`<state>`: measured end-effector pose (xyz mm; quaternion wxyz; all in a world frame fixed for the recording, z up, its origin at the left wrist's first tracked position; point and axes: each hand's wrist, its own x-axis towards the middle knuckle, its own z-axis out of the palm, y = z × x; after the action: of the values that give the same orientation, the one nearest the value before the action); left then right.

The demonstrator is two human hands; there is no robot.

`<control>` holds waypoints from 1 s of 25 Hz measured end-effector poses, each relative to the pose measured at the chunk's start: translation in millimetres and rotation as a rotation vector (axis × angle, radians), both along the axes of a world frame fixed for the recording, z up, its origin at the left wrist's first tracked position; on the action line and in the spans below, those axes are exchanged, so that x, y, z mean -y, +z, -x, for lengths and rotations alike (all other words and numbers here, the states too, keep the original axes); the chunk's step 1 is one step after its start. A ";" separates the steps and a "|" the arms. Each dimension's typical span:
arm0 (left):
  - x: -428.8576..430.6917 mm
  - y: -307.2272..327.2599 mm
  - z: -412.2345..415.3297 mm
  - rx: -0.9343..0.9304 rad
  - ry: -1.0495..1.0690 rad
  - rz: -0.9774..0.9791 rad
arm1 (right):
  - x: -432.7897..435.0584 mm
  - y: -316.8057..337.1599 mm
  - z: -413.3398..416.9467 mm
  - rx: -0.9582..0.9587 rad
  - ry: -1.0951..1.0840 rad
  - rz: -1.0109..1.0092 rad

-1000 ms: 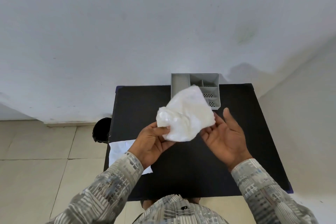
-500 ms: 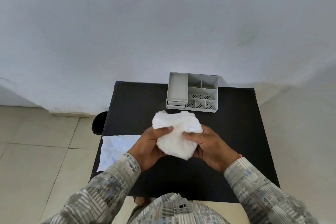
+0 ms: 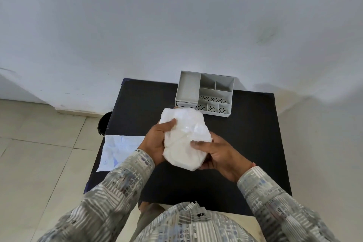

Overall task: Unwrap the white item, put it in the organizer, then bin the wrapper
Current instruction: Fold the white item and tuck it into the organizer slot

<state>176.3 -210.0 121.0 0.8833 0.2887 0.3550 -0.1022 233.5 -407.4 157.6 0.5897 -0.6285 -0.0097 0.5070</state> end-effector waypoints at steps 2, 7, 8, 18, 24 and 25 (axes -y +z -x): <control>7.1 4.0 -5.4 0.026 0.033 0.022 | 1.5 -3.8 -3.9 0.082 -0.117 -0.008; 41.1 0.7 -12.2 0.129 -0.040 -0.128 | 5.8 -14.9 -18.9 0.665 -0.097 0.255; 50.2 -3.5 -12.6 0.130 -0.083 -0.263 | 7.9 -16.2 -21.1 0.810 0.033 0.367; 74.7 2.1 -21.0 0.143 -0.002 -0.343 | 30.0 -11.2 -29.5 -0.387 -0.421 -0.445; 83.6 10.2 -23.8 0.077 -0.014 -0.546 | 15.7 -16.5 -16.4 0.079 -0.393 -0.111; 75.6 12.4 -23.5 0.049 -0.002 -0.499 | 18.5 -15.8 -19.2 0.086 -0.395 -0.081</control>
<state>199.8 -285.5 133.4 0.7930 0.5006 0.3472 -0.0054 252.7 -425.9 141.9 0.7014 -0.6151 0.0684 0.3535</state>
